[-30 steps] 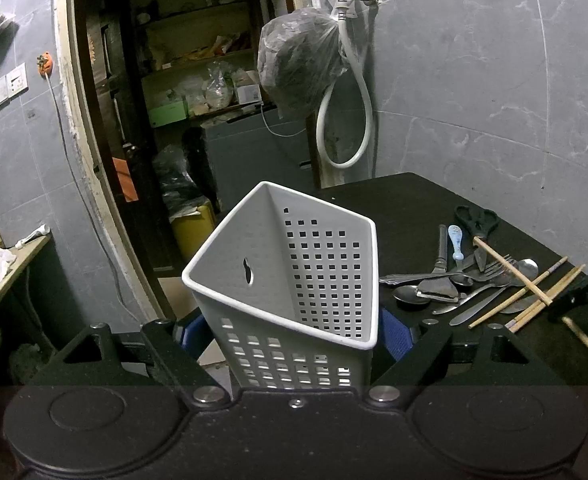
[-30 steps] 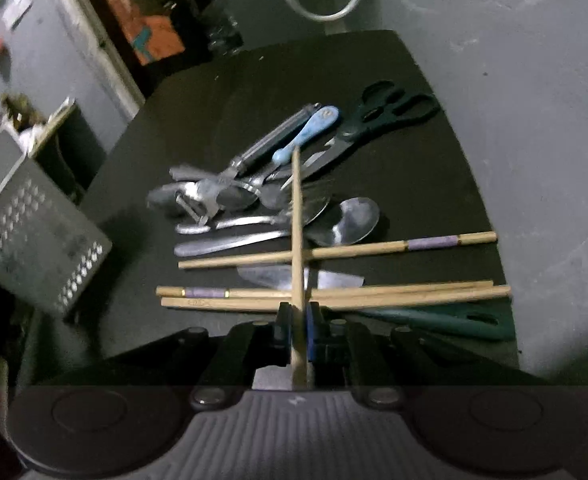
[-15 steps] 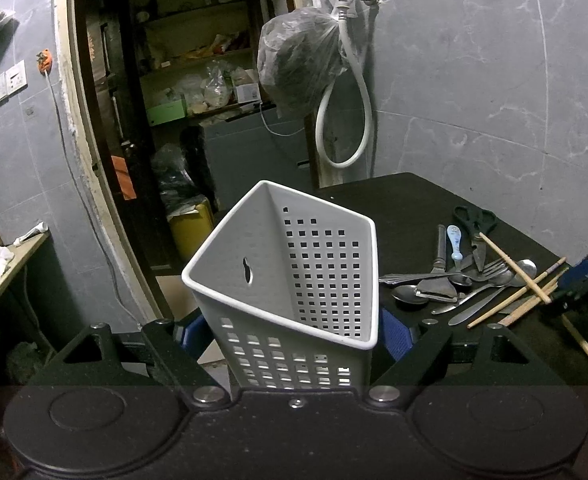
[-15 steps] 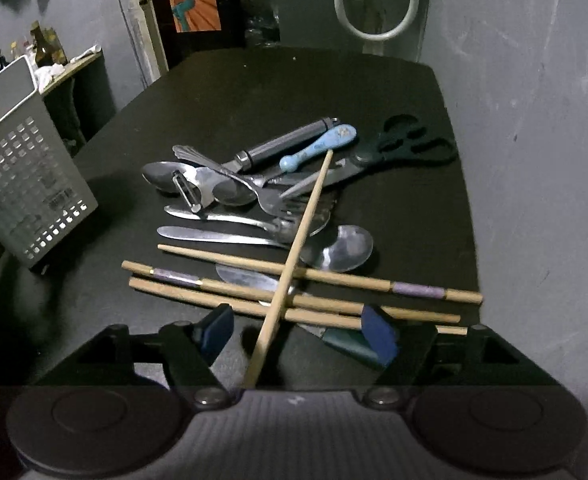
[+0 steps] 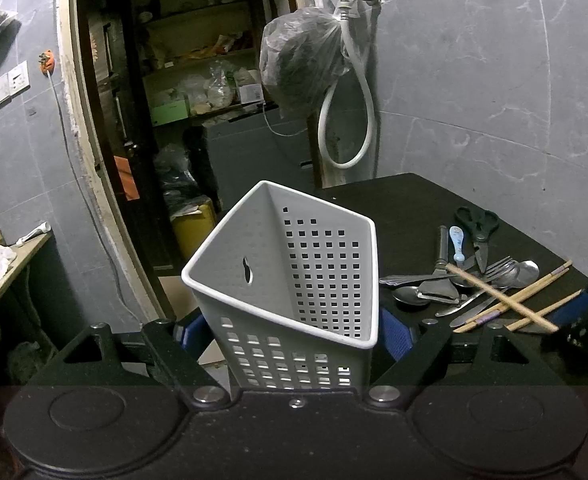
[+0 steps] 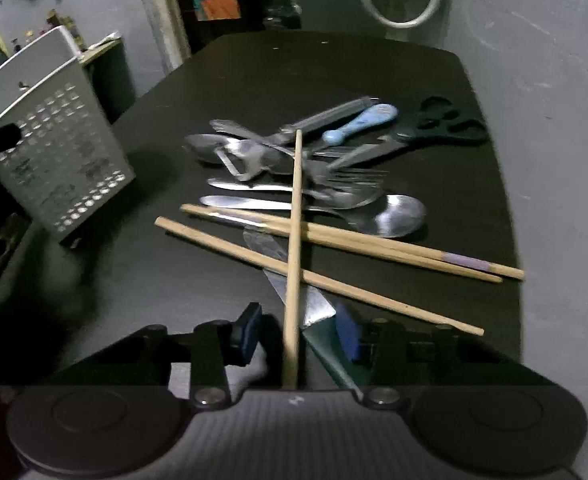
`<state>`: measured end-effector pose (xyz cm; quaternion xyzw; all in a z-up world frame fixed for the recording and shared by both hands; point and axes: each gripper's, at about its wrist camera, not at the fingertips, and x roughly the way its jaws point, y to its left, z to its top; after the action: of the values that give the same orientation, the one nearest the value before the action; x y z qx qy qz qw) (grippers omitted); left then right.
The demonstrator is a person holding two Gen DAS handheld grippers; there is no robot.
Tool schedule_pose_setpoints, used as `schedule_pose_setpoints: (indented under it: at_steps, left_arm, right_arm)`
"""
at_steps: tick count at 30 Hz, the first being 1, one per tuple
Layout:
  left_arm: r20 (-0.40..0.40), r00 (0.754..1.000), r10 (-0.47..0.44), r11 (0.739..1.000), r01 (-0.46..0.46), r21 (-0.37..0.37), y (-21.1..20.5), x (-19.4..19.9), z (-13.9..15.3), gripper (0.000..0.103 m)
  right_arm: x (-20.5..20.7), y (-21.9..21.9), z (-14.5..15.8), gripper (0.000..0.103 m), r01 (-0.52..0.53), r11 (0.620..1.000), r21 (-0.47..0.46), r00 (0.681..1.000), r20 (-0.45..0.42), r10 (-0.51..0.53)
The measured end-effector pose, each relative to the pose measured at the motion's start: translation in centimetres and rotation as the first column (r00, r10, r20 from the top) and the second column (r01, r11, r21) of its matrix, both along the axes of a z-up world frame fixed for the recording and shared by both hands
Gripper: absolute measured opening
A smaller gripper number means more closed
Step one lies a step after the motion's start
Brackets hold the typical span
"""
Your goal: Organize utensils
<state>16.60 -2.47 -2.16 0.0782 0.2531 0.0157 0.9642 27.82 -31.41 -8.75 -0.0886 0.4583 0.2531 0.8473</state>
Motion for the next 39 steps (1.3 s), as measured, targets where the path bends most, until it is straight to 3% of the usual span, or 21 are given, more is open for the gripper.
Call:
schedule_pose_setpoints:
  at_steps: [4,8,10,13,15,22,24,25,28,39]
  left_arm:
    - [-0.003,1.0,0.009,1.0,-0.009,0.001,0.0,-0.2,-0.1,0.085]
    - [-0.008,1.0,0.013,1.0,-0.013,0.003,-0.1,0.0,-0.1,0.084]
    - [-0.008,1.0,0.013,1.0,-0.013,0.003,-0.1,0.0,-0.1,0.084]
    - [-0.01,1.0,0.013,1.0,-0.013,0.006,-0.1,0.0,-0.1,0.084]
    - [-0.011,1.0,0.012,1.0,-0.012,0.007,-0.1,0.0,-0.1,0.084]
    - [-0.011,1.0,0.012,1.0,-0.011,0.008,-0.1,0.0,-0.1,0.084]
    - [-0.011,1.0,0.012,1.0,-0.011,0.008,-0.1,0.0,-0.1,0.084]
    - [-0.011,1.0,0.012,1.0,-0.012,0.007,-0.1,0.0,-0.1,0.084]
    - [-0.01,1.0,0.017,1.0,-0.017,0.004,-0.1,0.1,-0.2,0.084]
    - [0.002,0.999,0.035,0.999,-0.035,0.007,-0.4,0.0,-0.4,0.084]
  right_arm:
    - [-0.8,1.4,0.6,0.051,-0.056,0.998,-0.03,0.998,0.023,0.057]
    - [-0.2,0.5,1.5,0.075,-0.031,0.999,-0.019,0.998,0.059,0.032]
    - [0.5,-0.3,1.3,0.076,-0.019,1.0,-0.007,0.999,0.04,0.02]
    - [1.3,-1.4,0.6,0.085,-0.027,0.999,0.032,1.0,-0.005,0.027]
    - [1.8,-1.9,0.1,0.085,-0.001,1.0,0.01,1.0,-0.007,0.001]
    - [2.2,-2.0,-0.3,0.064,-0.008,0.999,-0.032,1.0,0.006,0.008]
    - [2.0,-1.7,-0.1,0.046,-0.026,0.999,-0.031,1.0,0.005,0.026]
    - [1.9,-1.6,-0.1,0.031,-0.035,0.999,-0.035,0.999,0.006,0.036]
    - [1.6,-1.1,0.1,0.016,-0.053,0.997,-0.062,0.999,0.007,0.053]
    - [0.2,0.0,2.2,0.009,-0.038,0.999,0.026,0.999,-0.019,0.038]
